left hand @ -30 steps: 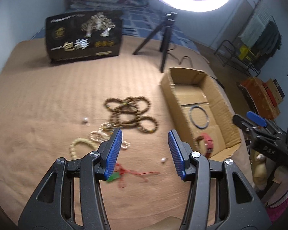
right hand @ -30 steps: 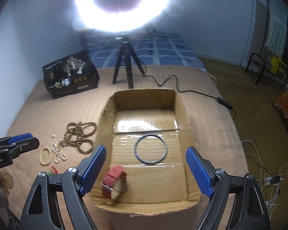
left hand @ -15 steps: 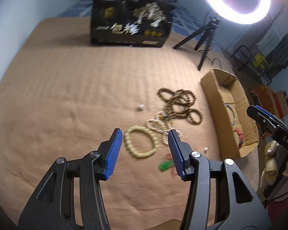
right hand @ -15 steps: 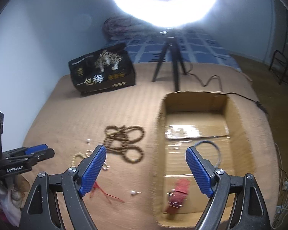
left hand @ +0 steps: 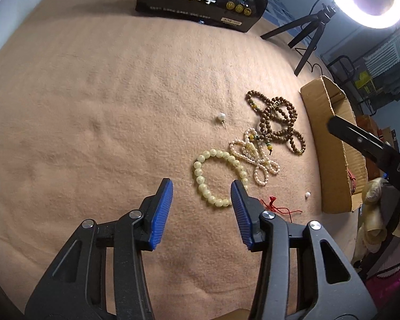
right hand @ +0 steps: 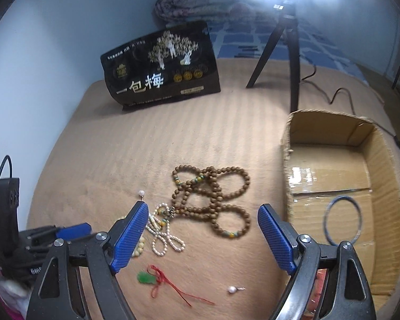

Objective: Organize jewelry
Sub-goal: 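Grasp the brown wooden bead strand with the right tool while the left grasps the cream bracelet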

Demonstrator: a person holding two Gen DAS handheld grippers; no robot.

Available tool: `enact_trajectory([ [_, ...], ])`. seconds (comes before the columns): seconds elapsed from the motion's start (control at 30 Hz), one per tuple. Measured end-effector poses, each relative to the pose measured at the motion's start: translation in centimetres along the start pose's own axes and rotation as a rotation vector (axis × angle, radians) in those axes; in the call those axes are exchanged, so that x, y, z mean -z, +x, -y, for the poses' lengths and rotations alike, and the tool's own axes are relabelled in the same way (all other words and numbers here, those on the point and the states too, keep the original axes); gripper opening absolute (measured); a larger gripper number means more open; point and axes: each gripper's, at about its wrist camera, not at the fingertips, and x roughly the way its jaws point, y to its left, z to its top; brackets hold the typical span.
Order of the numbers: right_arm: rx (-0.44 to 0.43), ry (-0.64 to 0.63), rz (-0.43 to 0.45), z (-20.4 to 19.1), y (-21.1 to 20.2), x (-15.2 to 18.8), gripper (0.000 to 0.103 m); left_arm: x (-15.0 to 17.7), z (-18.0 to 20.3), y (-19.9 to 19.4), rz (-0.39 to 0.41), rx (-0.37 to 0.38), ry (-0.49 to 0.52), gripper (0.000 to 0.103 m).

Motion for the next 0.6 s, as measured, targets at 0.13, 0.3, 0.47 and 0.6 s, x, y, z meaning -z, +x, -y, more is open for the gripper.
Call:
enact_trajectory([
  [0.13, -0.006, 0.015, -0.038, -0.8, 2.0, -0.6, 0.086, -0.2, 0.2, 0.9, -0.013, 0.005, 0.008, 0.041],
  [0.3, 0.019, 0.009, -0.081, -1.6, 4.4, -1.1, 0.086, -0.3, 0.1, 2.1, -0.032, -0.004, 0.008, 0.040],
  [0.47, 0.074, -0.007, -0.113, -1.9, 6.5, -1.4, 0.083, -0.6, 0.1, 2.8, -0.038, -0.007, 0.010, 0.037],
  [0.6, 0.081, -0.002, -0.130, -1.7, 7.5, -1.4, 0.083, -0.8, 0.5, 3.2, -0.037, -0.011, 0.019, 0.037],
])
